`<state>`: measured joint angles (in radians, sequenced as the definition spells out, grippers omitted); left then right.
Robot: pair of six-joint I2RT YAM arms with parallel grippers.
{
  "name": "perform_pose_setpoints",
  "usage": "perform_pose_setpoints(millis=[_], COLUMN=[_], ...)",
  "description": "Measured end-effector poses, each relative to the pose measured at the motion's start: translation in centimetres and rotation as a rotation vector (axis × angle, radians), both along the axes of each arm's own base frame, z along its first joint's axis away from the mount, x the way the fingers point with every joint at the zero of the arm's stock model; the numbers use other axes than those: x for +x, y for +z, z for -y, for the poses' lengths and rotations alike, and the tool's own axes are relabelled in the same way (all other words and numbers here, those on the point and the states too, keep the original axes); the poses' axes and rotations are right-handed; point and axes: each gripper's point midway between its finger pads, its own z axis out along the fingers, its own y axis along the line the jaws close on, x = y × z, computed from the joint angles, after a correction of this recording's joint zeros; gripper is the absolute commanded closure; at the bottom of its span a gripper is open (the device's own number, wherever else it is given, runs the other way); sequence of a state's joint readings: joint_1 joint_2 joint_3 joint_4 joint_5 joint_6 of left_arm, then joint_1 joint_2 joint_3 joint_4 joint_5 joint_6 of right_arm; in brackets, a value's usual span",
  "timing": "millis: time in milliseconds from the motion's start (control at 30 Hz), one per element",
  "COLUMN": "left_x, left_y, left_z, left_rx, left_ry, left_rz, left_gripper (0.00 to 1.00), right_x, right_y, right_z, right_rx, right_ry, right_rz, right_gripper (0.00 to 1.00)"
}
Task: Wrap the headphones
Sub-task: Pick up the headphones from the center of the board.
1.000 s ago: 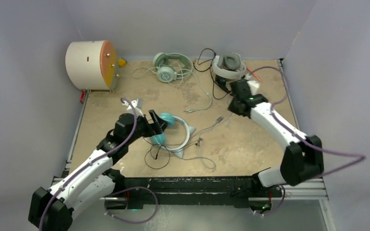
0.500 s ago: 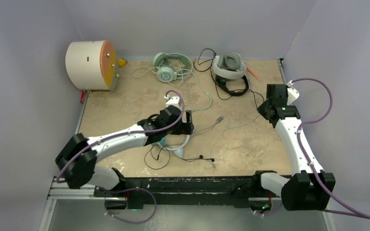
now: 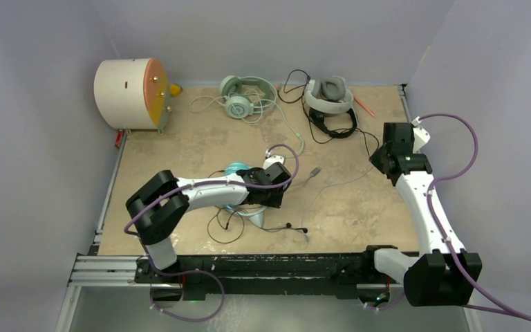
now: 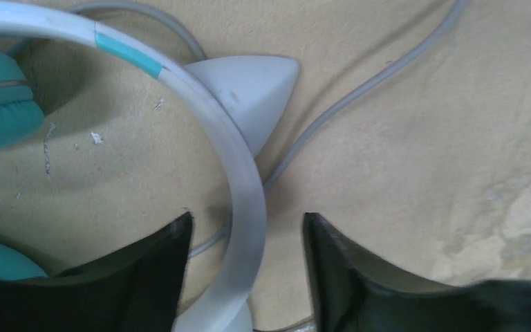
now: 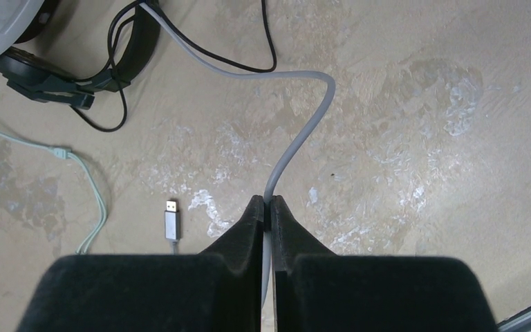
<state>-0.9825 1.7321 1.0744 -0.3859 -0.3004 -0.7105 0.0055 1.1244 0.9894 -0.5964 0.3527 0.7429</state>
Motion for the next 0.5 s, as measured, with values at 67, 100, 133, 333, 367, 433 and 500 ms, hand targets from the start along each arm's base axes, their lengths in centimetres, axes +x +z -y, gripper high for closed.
perform_pose_setpoints(millis=[67, 100, 133, 333, 367, 433, 500], left_x=[-0.1, -0.1, 0.0, 2.1, 2.8, 4.6, 6.2], left_y=[-0.8, -1.1, -1.3, 0.5, 1.6, 4.8, 8.9], left_z=[-0.6, -0.9, -1.1, -4.0, -5.0, -8.1, -11.5], left_rx=[0.033, 0.048, 0.05, 0.066, 0.037, -0.04, -0.124], left_ry=[0.008, 0.012, 0.02, 0.084, 0.115, 0.208, 0.31], left_rz=[-0.012, -0.018, -0.023, 0.001, 0.006, 0.046, 0.126], left_gripper=[0.79, 0.93, 1.0, 1.0, 1.0, 1.0, 1.0], right_x=[-0.1, -0.1, -0.1, -0.1, 0.0, 0.5, 1.1], right_y=[0.2, 0.2, 0.3, 0.2, 0.1, 0.1, 0.2], right_z=[0.1, 0.2, 0.3, 1.3, 1.8, 3.2, 5.2], right_rx=[-0.004, -0.006, -0.012, -0.043, -0.047, -0.043, -0.027], right_ry=[-0.004, -0.006, -0.011, -0.052, -0.073, -0.129, -0.205], right_rz=[0.005, 0.007, 0.009, -0.009, -0.024, -0.052, -0.064], right_gripper=[0.97, 0.96, 0.96, 0.99, 0.99, 0.99, 0.99])
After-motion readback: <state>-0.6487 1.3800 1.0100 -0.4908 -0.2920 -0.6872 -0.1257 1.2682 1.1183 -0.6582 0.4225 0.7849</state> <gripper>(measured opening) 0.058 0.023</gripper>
